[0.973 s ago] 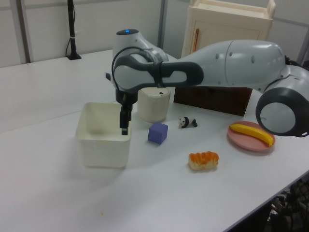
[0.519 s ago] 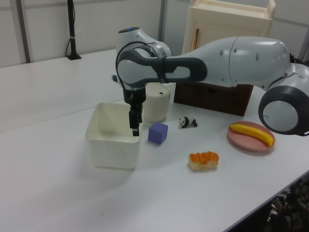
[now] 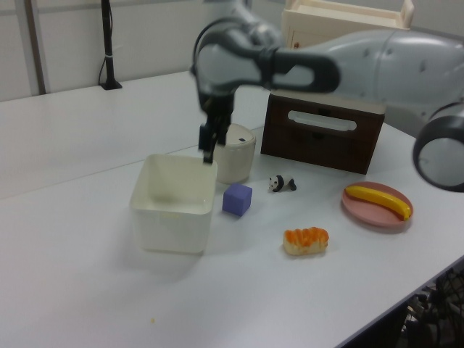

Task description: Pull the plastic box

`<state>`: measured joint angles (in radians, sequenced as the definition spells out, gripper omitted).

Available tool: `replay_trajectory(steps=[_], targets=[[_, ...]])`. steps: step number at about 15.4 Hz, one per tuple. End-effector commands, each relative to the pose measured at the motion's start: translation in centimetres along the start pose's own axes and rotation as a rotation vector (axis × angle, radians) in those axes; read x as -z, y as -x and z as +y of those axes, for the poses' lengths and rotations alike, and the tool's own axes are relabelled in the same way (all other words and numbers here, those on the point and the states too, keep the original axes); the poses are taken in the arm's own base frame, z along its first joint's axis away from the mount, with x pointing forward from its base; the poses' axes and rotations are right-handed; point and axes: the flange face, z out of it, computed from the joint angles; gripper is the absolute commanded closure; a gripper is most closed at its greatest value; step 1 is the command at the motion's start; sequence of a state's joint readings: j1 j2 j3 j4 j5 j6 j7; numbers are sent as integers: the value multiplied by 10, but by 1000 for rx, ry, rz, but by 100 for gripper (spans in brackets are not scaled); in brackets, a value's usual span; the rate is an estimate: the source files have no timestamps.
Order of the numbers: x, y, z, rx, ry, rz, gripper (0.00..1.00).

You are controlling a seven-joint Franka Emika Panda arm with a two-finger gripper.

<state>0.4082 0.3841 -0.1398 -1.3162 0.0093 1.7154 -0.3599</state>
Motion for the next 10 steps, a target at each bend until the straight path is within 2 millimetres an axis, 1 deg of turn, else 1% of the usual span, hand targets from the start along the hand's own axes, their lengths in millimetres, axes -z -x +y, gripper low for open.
replay_trajectory(steps=[1, 2, 5, 8, 10], targets=[[36, 53, 48, -214, -8, -1, 0], [38, 66, 63, -298, -16, -19, 0], [46, 92, 90, -459, -23, -30, 0], [48, 101, 98, -599, -19, -41, 0], [45, 100, 98, -668, -16, -46, 0]])
